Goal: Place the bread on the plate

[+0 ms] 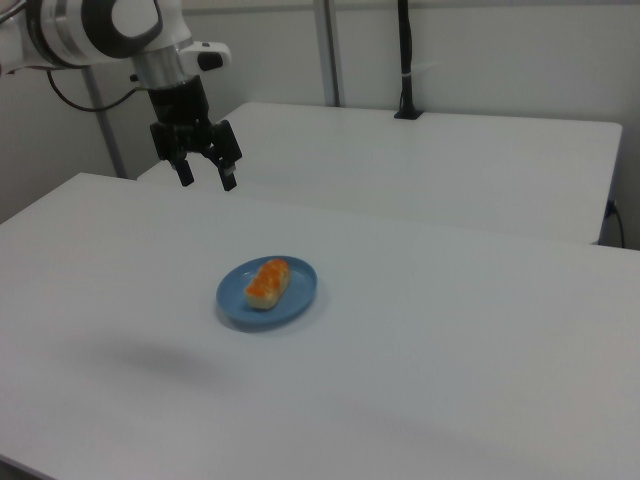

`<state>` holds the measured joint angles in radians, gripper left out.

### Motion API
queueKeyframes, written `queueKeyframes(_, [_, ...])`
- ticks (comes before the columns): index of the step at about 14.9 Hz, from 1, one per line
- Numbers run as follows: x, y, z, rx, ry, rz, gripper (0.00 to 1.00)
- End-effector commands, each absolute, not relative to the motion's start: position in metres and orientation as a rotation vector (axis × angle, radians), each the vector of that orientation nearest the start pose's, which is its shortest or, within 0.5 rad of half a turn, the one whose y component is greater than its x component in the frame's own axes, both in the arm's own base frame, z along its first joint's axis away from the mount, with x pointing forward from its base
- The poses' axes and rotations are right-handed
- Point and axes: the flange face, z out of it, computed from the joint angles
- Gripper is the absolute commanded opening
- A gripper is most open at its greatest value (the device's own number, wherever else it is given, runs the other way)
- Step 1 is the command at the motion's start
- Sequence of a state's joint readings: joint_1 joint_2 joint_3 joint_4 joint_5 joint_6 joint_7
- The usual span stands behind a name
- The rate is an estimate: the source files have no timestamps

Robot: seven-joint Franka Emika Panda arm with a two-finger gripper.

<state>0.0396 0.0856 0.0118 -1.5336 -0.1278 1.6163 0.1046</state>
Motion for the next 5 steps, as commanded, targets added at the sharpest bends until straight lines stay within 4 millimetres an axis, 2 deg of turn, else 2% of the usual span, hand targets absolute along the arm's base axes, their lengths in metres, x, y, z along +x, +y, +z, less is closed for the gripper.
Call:
queueKeyframes(1, [0.5716, 0.0107, 0.5998, -3.256, 0.1, -0.001, 1.0])
queueKeyframes(5, [0.5716, 0.0115, 0.5997, -3.249, 0.101, -0.001, 1.0])
